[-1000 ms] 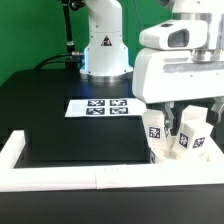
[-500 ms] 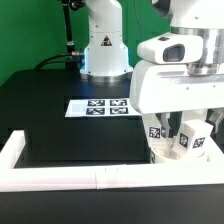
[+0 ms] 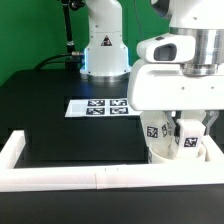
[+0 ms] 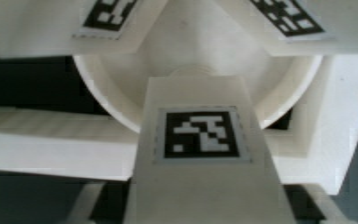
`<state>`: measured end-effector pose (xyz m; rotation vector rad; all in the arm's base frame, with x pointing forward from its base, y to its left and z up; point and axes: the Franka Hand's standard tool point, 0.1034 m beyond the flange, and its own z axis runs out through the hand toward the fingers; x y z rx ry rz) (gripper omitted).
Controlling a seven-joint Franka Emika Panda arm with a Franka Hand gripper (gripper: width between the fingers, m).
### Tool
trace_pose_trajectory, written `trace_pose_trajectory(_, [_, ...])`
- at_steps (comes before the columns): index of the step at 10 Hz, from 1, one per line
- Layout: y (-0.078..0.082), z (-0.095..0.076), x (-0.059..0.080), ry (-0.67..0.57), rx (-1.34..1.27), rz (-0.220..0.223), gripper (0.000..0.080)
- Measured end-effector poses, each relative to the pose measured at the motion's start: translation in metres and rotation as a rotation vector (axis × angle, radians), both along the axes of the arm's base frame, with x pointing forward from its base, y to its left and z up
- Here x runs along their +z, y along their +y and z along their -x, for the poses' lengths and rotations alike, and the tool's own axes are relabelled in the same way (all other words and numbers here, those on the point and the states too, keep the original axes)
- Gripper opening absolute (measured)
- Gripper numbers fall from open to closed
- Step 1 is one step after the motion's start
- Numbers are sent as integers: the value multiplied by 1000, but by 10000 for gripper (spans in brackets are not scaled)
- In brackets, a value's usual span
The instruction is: Assemble stool
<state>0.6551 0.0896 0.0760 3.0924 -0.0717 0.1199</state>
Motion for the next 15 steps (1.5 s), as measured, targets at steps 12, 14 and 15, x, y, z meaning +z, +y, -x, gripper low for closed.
trace_pose_trajectory(12, [3, 7, -6, -3, -1206, -170, 337])
trace_pose_trajectory(14, [1, 10, -6, 3, -1433, -196, 337])
trace_pose_trajectory(15, [0, 12, -7, 15, -1652, -239, 337])
